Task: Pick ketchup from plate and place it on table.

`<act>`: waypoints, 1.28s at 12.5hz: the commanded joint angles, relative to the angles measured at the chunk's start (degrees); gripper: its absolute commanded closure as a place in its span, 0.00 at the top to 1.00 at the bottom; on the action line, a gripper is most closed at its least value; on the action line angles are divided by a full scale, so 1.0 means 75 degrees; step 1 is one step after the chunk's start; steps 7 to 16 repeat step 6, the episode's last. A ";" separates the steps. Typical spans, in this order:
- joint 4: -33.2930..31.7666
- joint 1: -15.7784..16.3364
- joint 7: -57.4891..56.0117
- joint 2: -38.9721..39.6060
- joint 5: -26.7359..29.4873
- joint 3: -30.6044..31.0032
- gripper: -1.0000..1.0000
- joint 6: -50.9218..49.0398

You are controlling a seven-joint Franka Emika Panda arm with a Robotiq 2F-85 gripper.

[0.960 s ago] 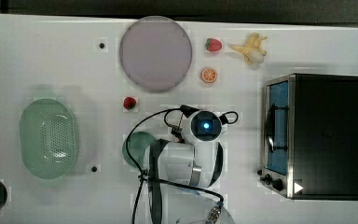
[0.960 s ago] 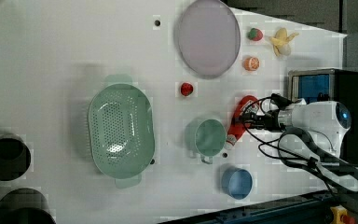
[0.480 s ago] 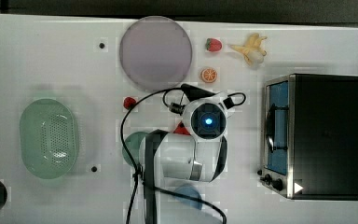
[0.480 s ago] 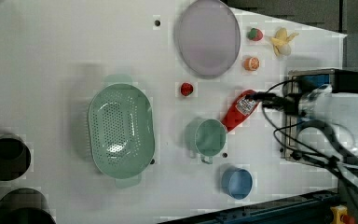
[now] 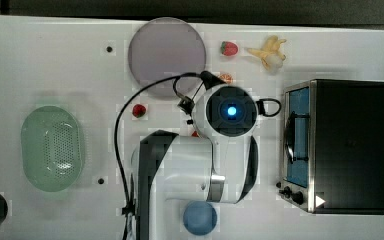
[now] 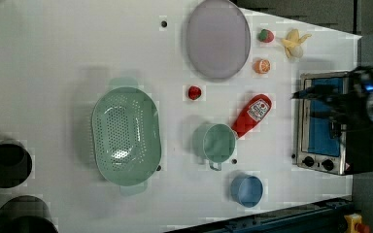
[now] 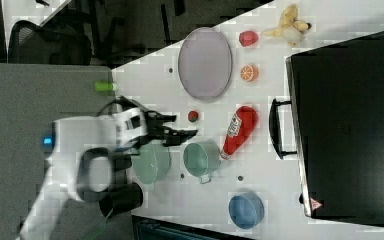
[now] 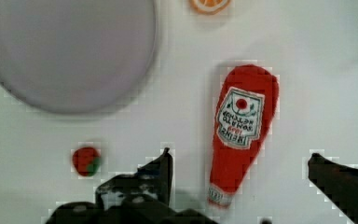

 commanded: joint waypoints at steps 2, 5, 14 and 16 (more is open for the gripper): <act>0.1483 0.0094 0.2059 -0.0511 0.0019 0.0040 1.00 -0.1612; 0.2292 0.0083 0.2171 -0.0621 -0.0009 -0.0008 1.00 -0.2879; 0.2510 0.0073 0.2345 -0.0621 -0.0094 -0.0018 1.00 -0.3051; 0.2510 0.0073 0.2345 -0.0621 -0.0094 -0.0018 1.00 -0.3051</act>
